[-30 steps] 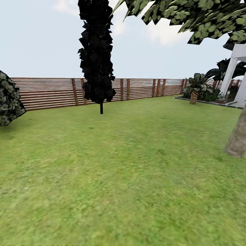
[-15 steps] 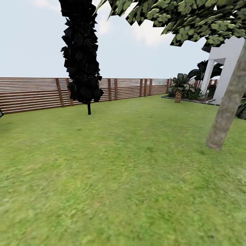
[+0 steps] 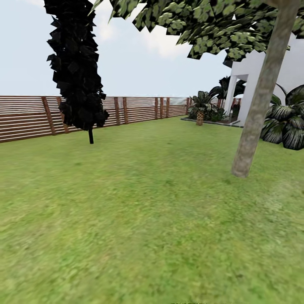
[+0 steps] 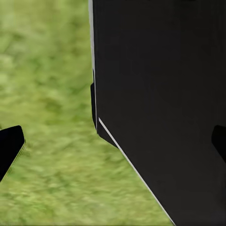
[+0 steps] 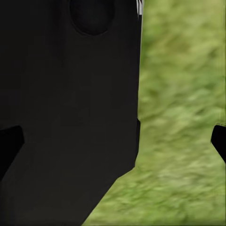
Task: Take the three Easter eggs out of the wicker basket on the lawn in the garden, then place them on the lawn next to a single tree (choose any tree) so that all three eggs are next to the same tree and none are left in the basket.
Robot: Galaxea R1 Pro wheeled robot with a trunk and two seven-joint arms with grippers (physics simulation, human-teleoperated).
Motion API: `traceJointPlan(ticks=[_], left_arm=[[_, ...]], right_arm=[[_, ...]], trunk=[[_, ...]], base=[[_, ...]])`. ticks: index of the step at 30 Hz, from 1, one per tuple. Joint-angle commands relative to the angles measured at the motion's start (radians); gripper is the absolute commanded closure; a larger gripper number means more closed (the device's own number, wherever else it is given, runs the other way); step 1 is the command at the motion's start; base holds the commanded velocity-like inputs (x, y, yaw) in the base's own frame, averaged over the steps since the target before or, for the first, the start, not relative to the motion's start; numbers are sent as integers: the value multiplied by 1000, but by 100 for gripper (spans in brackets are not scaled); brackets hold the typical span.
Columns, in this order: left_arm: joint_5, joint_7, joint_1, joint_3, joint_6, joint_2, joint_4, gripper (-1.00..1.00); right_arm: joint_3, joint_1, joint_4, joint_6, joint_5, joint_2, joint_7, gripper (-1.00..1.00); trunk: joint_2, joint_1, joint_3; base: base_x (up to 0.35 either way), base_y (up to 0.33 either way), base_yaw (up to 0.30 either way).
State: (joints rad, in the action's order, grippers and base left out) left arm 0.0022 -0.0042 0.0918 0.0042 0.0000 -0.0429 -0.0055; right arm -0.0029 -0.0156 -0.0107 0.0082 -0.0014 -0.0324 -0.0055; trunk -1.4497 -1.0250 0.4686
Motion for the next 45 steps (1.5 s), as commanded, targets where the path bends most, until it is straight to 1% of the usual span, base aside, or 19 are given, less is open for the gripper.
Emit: traceJointPlan(ticks=[1, 40, 45], left_arm=[[0, 0, 0, 0, 0, -1, -1, -100], [-1, 0, 0, 0, 0, 0, -1, -100], [-1, 0, 0, 0, 0, 0, -1, -100]], right_arm=[[0, 0, 0, 1, 0, 0, -1, -100], [0, 0, 0, -1, 0, 0, 1, -100], [0, 0, 0, -2, 0, 0, 1, -100]], trunk=[[0, 0, 0], [0, 0, 0], [0, 0, 0]], base=[[0, 0, -279], [0, 0, -299], [102, -8, -300]])
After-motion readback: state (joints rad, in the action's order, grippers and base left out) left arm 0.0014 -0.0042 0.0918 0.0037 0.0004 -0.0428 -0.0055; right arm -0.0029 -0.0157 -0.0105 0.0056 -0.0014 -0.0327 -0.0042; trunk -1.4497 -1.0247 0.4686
